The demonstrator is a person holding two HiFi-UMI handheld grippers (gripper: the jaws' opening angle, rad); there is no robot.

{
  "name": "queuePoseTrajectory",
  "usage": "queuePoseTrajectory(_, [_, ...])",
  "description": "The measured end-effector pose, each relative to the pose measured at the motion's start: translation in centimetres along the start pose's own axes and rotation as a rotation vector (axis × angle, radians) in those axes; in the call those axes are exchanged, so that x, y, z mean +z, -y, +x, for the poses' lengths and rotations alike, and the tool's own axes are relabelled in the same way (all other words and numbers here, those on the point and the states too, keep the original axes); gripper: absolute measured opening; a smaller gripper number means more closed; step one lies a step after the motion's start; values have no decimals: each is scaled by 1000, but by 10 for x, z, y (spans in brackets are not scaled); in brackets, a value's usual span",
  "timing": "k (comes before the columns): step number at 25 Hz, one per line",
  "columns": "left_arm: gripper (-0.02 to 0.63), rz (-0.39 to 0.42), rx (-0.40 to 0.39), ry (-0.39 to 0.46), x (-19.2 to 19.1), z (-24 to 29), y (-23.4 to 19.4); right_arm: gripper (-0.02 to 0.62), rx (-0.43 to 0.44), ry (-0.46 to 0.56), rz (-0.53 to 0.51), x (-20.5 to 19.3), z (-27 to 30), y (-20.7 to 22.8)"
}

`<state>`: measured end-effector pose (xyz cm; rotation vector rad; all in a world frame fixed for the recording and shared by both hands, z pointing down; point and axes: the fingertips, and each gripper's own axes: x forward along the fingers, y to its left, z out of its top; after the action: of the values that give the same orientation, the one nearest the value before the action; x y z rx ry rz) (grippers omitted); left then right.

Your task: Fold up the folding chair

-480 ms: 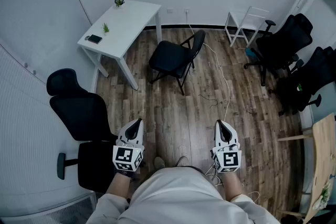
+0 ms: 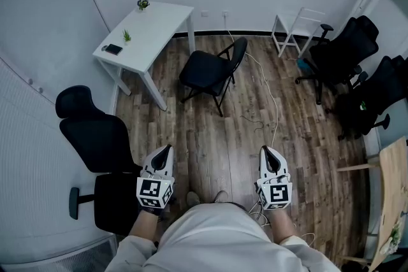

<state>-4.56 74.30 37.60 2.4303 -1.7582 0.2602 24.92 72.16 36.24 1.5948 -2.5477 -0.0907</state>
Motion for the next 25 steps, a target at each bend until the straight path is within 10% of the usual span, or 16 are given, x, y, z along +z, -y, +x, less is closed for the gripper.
queuePoseTrajectory(4, [24, -2, -19, 25, 3, 0, 5, 23, 0, 28, 15, 3, -2, 4])
queuePoseTrajectory(5, [122, -4, -27, 30, 3, 0, 6, 27, -5, 34, 23, 4, -1, 6])
queuePoseTrajectory(8, [355, -7, -38, 35, 4, 2, 8, 345, -27, 37, 45, 3, -2, 16])
queuePoseTrajectory(11, [466, 4, -19, 41, 7, 2, 6, 433, -77, 41, 28, 4, -5, 31])
queuePoseTrajectory(25, [474, 9, 23, -13, -10, 30, 21, 434, -45, 21, 43, -26, -7, 67])
